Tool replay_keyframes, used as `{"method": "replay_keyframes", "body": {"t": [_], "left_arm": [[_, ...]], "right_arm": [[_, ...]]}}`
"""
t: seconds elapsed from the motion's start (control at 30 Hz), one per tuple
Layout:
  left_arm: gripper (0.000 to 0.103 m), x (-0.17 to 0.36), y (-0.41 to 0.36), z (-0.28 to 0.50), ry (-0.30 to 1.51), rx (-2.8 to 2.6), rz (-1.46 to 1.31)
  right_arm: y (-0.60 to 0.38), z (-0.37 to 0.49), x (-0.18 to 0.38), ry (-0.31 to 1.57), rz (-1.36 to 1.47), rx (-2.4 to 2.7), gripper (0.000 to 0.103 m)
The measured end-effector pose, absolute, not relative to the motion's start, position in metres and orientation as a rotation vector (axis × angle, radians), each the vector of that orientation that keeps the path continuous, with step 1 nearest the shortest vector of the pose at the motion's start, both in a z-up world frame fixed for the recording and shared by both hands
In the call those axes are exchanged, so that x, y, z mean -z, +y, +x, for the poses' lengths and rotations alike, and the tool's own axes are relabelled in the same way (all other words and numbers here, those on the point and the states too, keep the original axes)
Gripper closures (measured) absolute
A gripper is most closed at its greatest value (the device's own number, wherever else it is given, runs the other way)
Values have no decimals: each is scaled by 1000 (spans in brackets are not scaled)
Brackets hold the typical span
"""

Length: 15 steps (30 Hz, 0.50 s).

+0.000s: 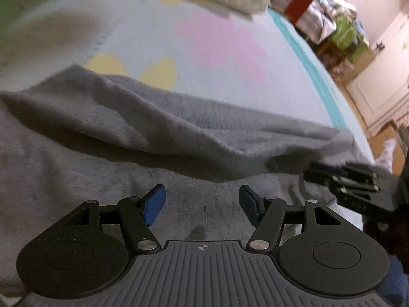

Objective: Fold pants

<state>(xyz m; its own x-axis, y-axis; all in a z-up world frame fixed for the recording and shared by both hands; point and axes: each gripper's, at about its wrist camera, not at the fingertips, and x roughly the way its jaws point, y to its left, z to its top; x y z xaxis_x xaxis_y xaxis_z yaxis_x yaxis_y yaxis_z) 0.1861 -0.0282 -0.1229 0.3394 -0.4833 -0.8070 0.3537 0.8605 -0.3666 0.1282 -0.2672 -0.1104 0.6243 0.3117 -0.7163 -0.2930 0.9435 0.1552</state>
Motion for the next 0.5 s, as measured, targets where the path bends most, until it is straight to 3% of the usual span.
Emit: {"method": "replay_keyframes", "body": {"t": [0.27, 0.37, 0.5], "left_arm": [[41, 117, -23, 264, 962, 324, -202], [41, 116, -17, 272, 962, 288, -224], [41, 108, -28, 247, 976, 352, -207]], "right_arm": [[-275, 187, 101, 708, 108, -152, 77], [-310, 178, 91, 673, 147, -32, 69], [-367, 150, 89, 682, 152, 153, 50]]}}
